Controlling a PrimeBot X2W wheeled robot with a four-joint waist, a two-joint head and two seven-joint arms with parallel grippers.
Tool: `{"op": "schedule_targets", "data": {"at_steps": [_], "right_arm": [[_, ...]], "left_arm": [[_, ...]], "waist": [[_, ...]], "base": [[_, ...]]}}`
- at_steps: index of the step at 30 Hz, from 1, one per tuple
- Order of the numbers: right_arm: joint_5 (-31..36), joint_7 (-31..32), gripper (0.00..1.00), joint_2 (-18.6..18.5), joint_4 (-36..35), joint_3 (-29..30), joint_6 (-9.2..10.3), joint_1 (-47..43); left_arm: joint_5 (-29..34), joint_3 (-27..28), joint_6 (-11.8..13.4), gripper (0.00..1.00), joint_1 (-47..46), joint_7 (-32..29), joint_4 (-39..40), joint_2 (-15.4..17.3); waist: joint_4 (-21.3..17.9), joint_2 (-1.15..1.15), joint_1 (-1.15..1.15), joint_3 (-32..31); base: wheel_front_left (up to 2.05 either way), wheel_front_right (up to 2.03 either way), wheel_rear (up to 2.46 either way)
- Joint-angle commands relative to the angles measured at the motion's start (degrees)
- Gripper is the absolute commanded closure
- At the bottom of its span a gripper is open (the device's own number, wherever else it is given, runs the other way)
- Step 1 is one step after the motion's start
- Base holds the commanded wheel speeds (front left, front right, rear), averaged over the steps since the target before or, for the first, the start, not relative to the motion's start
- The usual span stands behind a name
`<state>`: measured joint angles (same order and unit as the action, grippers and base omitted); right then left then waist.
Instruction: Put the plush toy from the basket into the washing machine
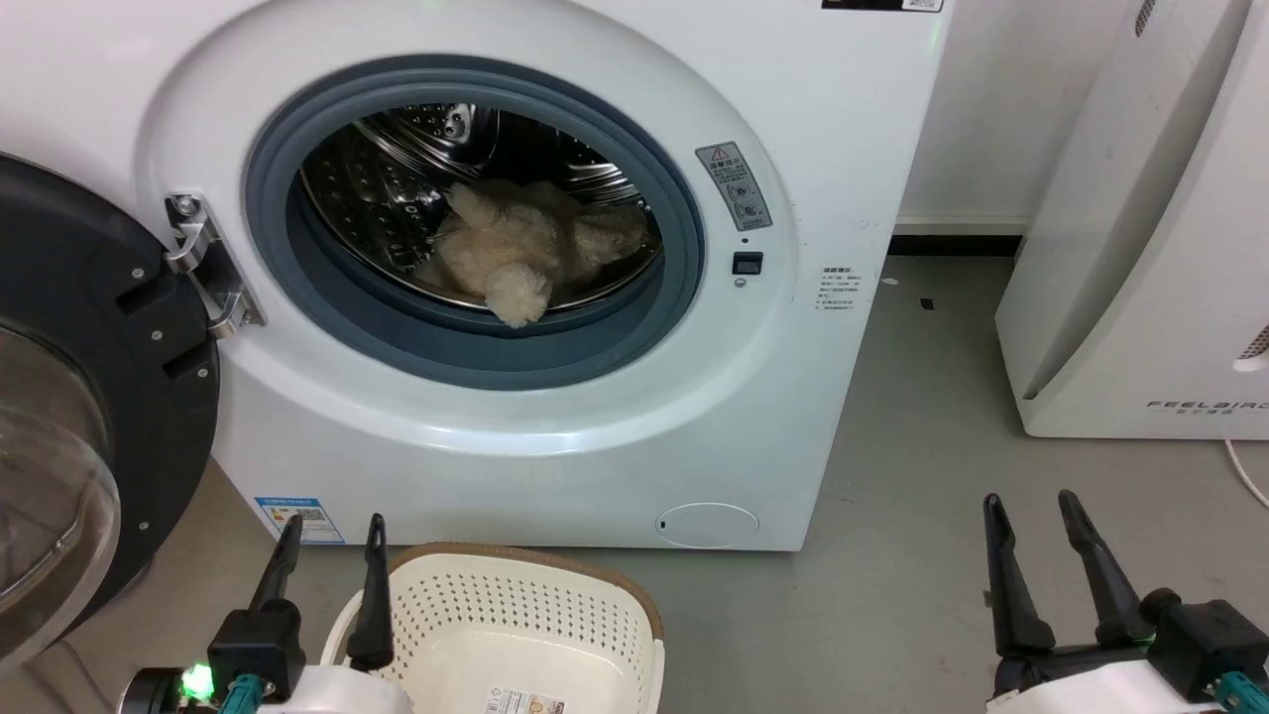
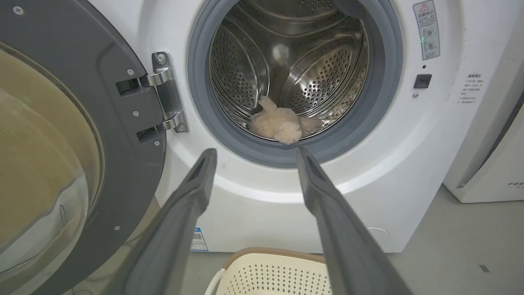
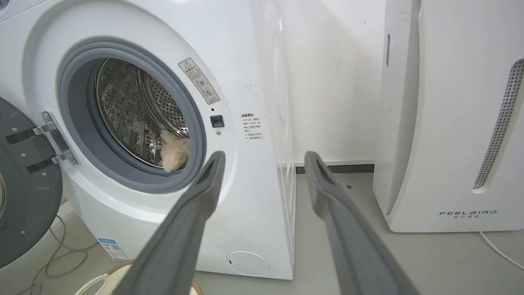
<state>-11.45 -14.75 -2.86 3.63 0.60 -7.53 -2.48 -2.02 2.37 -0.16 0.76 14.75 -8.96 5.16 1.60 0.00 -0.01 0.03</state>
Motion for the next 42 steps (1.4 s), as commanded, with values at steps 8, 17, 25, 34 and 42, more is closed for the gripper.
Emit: {"op": "schedule_targets", "data": {"at_steps": [8, 17, 25, 34, 42], "right_arm": [[0.3, 0.5, 1.00, 0.0, -0.1, 0.0, -0.01, 0.2], [1.2, 1.6, 1.00, 0.0, -0.4, -0.1, -0.01, 0.4], [1.9, 2.5, 1.00, 0.0, -0.6, -0.1, 0.00, 0.5], [2.7, 3.6, 1.00, 0.0, -0.9, -0.1, 0.00, 0.7], [3.5, 4.5, 1.00, 0.0, -1.1, -0.2, 0.01, 0.8]], "left_arm": [[0.0, 0.0, 0.0, 1.00, 0.0, -0.6, 0.3, -0.1], [0.1, -0.2, 0.0, 1.00, -0.1, -1.7, 0.9, -0.3], [0.3, -0.4, 0.0, 1.00, -0.1, -2.6, 1.5, -0.4], [0.4, -0.5, 0.0, 1.00, -0.2, -3.6, 2.1, -0.6], [0.5, -0.7, 0.0, 1.00, -0.2, -4.6, 2.7, -0.7]], "waist": [[0.0, 0.00, 0.01, 0.0], [-0.1, 0.00, 0.01, 0.0], [-0.2, 0.00, 0.01, 0.0], [-0.3, 0.00, 0.01, 0.0], [-0.5, 0.00, 0.01, 0.0]], "base": [[0.00, 0.00, 0.00], [0.00, 0.00, 0.00], [0.00, 0.00, 0.00], [0.00, 0.00, 0.00], [0.00, 0.00, 0.00]]}}
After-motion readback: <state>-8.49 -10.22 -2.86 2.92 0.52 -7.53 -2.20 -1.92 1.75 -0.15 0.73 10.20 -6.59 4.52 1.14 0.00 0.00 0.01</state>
